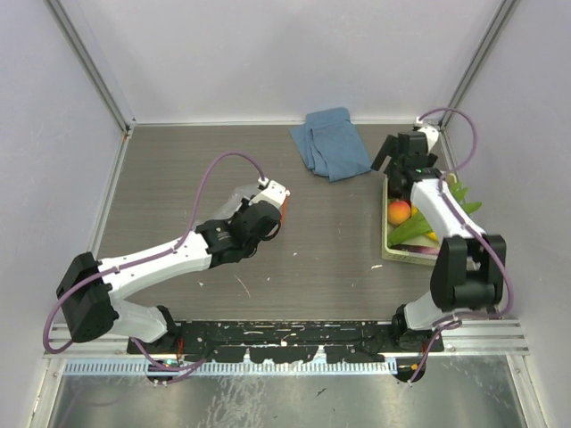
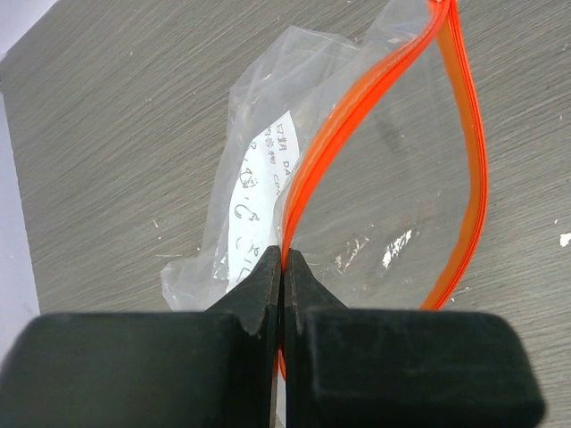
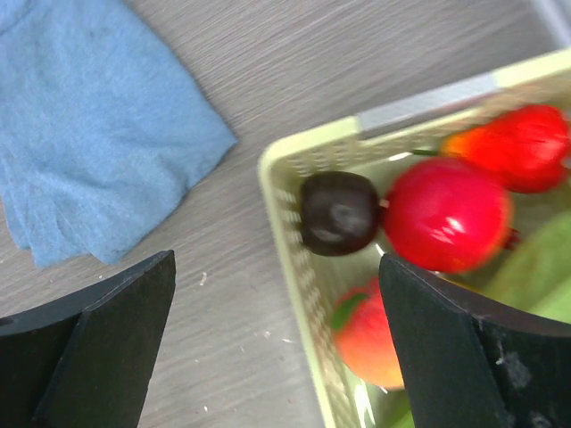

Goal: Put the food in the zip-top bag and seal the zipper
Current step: Move the bin to the center of the board, then pick up the fake vegetable from the bin.

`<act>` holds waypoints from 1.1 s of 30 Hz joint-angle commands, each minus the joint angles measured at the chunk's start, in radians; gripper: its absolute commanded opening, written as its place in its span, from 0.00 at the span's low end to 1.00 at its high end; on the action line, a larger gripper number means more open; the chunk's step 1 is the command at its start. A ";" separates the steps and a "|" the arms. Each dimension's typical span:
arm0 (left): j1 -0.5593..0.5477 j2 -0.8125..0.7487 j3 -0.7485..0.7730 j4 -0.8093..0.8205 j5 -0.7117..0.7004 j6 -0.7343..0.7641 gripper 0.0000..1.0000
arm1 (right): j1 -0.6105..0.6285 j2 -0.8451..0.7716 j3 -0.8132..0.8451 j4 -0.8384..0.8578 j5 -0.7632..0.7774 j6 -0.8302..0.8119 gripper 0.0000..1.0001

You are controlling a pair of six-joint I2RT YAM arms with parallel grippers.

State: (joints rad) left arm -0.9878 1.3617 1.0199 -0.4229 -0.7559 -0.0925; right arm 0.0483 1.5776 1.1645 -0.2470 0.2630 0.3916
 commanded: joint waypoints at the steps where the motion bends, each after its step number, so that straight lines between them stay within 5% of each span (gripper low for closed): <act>1: 0.004 -0.041 -0.003 0.052 -0.007 -0.009 0.00 | -0.052 -0.175 -0.088 -0.048 0.075 0.020 1.00; 10: 0.005 -0.075 -0.016 0.059 0.003 -0.010 0.00 | -0.203 -0.358 -0.248 -0.103 0.180 0.101 1.00; 22: 0.011 -0.084 -0.020 0.054 0.001 -0.015 0.00 | -0.306 -0.272 -0.315 -0.080 0.146 0.137 1.00; 24: 0.012 -0.085 -0.020 0.055 0.004 -0.014 0.00 | -0.319 -0.245 -0.318 0.035 0.168 0.196 0.99; 33: 0.012 -0.085 -0.019 0.051 0.006 -0.016 0.00 | -0.334 -0.136 -0.283 0.109 0.155 0.167 0.86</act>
State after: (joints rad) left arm -0.9798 1.3121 0.9974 -0.4152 -0.7441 -0.0929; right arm -0.2829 1.4235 0.8406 -0.2256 0.3950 0.5526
